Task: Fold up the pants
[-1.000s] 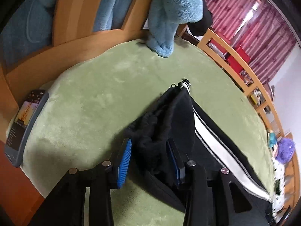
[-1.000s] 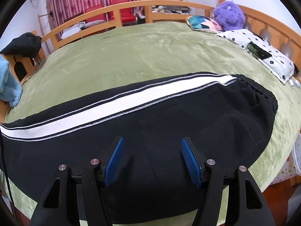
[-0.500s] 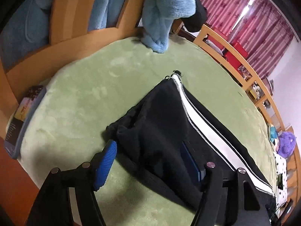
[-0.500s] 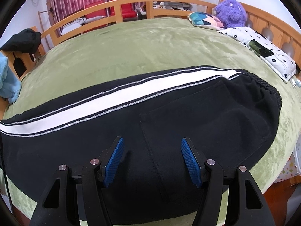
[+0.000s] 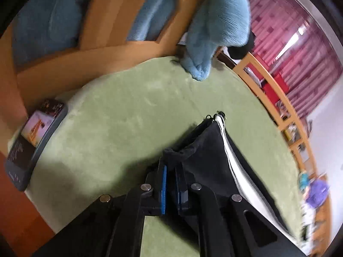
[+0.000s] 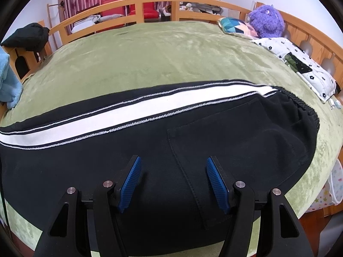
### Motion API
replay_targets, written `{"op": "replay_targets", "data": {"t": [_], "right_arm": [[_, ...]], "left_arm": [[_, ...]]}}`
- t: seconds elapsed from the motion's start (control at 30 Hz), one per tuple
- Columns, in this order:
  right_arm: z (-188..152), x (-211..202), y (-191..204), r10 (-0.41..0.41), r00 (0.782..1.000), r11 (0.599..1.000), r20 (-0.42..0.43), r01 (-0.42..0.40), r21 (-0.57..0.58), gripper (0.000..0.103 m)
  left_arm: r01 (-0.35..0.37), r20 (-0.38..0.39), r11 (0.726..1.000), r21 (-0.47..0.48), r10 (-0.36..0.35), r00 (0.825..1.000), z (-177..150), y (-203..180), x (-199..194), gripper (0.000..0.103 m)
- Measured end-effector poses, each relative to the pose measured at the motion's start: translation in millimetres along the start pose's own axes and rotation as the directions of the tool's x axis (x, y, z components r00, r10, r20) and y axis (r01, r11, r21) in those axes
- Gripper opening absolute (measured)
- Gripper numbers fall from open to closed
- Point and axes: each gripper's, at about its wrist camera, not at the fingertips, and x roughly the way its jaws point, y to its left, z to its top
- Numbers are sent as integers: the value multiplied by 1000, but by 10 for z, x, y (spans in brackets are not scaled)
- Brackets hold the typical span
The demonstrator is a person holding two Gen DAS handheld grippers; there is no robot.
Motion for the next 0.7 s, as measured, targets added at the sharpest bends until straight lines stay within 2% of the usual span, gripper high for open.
{"op": "replay_targets", "data": {"t": [0.1,0.2,0.3,0.33,0.37,0.43,0.5,0.57,0.6,0.7], "right_arm": [[-18,-9,-107,-3,1000,1000,-4,3,22,62],[-56,-34,-260,6,1000,999,-9,-6,50,62],[-120,-119,-512,-21,1000,997,10,20,80,63],[-150,-151,-647,-37,999,994,15,35,103,64],[-176,-169,-763,-50,999,991,16,47,129,69],[-260,-215,-1117,-75,997,973,23,68,222,71],[-327,-211,-1398,-70,997,950,23,60,308,74],[-395,-135,-1712,-14,1000,905,19,4,426,76],[-431,-61,-1876,42,999,874,19,-46,485,76],[-460,81,-2192,83,995,808,57,-101,580,76]], "left_arm": [[-109,-56,993,37,111,992,-67,-8,152,9],[-182,-127,980,74,191,973,-169,-63,286,25],[-118,-106,989,90,127,986,-268,-231,122,53],[-103,-92,989,108,113,989,-308,-290,67,66],[-91,-79,987,130,102,992,-357,-375,23,69],[-62,-79,983,174,77,994,-501,-527,-18,69],[-29,-112,980,197,52,992,-644,-619,17,69],[-27,-140,977,210,57,989,-797,-671,76,69],[-29,-150,976,217,63,987,-867,-697,98,69],[-36,-164,969,245,78,983,-1041,-779,152,69]]}}
